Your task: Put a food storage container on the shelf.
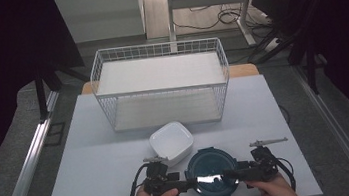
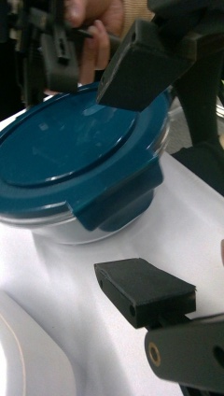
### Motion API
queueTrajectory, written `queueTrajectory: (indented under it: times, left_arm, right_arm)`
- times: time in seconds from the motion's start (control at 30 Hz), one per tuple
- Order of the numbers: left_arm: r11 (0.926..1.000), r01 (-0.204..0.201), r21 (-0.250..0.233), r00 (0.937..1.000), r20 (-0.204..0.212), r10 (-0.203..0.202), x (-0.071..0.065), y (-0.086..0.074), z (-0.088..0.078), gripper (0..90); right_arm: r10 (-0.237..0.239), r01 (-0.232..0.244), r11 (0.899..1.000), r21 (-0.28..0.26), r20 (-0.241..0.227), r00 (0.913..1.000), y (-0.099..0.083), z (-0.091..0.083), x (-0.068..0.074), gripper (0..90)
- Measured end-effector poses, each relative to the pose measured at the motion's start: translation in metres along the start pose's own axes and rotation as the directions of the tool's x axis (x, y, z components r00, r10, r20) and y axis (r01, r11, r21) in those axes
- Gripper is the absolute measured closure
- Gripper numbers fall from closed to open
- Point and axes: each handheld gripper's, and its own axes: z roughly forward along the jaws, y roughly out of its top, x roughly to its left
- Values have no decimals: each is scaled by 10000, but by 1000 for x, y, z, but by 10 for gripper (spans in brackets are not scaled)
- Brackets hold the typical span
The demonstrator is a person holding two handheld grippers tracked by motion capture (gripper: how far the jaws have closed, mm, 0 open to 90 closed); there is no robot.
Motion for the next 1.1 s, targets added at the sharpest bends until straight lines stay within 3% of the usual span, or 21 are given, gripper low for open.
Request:
queueTrajectory:
  times: [0.2, 0.3, 0.5, 0.7, 0.83, 0.97, 1.1]
  left_arm:
    - [9990, 437, 104, 9979, 470, -442, -1, 0, 11, 187]
    - [9976, 695, -8, 9971, 303, -694, -2, -1, 13, 167]
    - [9960, 872, 168, 9943, 605, -881, -5, -3, 21, 187]
    - [9944, 1056, 98, 9934, 446, -1060, -5, -3, 25, 231]
    - [9937, 1123, 15, 9929, 381, -1123, -5, -3, 25, 261]
    - [9934, 1149, -34, 9928, 361, -1147, -5, -3, 24, 275]
    - [9931, 1174, -49, 9925, 349, -1172, -6, -4, 23, 281]
  right_arm:
    - [341, -337, 9993, 169, -232, 9991, -1, 4, -1, 115]
    - [415, -410, 9989, 207, -247, 9988, -1, 5, -2, 123]
    - [688, -681, 9975, 183, -363, 9970, -1, 5, -4, 148]
    - [754, -732, 9960, 503, -433, 9962, -1, 9, -5, 164]
    - [1088, -1043, 9917, 749, -593, 9923, 1, 7, -8, 203]
    - [1215, -1163, 9904, 751, -681, 9903, 1, 5, -10, 228]
    - [1045, -1004, 9929, 634, -640, 9925, 1, 2, -7, 252]
